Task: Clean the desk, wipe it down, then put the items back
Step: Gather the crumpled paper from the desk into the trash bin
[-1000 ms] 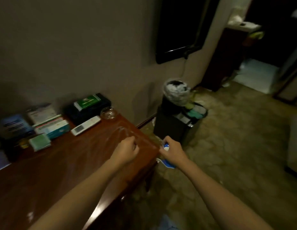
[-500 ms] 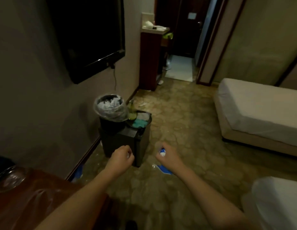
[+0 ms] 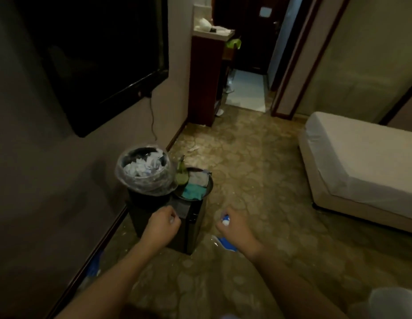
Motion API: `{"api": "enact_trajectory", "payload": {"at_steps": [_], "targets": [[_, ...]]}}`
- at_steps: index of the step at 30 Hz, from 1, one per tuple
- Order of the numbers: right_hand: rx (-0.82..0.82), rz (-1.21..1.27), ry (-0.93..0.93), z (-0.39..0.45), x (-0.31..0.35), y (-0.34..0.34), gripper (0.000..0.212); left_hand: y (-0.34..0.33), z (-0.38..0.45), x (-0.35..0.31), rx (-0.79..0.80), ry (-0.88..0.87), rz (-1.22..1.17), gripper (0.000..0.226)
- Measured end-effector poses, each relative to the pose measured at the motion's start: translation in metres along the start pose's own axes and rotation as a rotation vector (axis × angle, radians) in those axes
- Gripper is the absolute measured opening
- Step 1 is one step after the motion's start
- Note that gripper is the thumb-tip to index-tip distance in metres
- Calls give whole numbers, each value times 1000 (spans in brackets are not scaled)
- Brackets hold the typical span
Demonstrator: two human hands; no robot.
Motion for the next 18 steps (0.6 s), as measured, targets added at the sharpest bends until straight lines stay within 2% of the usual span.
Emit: {"api": "enact_trajectory", "payload": {"at_steps": [4,9,14,18], "targets": [[125,-57,69,66,34,-26,21,25,34,37,-91,117,-14,8],[249,-78,136,155,65,-60,30,50,91,73,-172,236,-8,10],[214,-85,237,251,76,-60,14,57,171,79,-288,323,-68,11],[169,-65,309,316,84,-55,14,61,228,70,-372,349,-73,12]]}}
Point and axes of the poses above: each hand's wrist, its own z-axis towards the middle knuckle, its own y-axis out of the back of the hand, x = y × z, the point moved 4 cm from there along z, towards the middle knuckle, and after that the axes turned 2 degrees about -z, right-handed, at the moved point
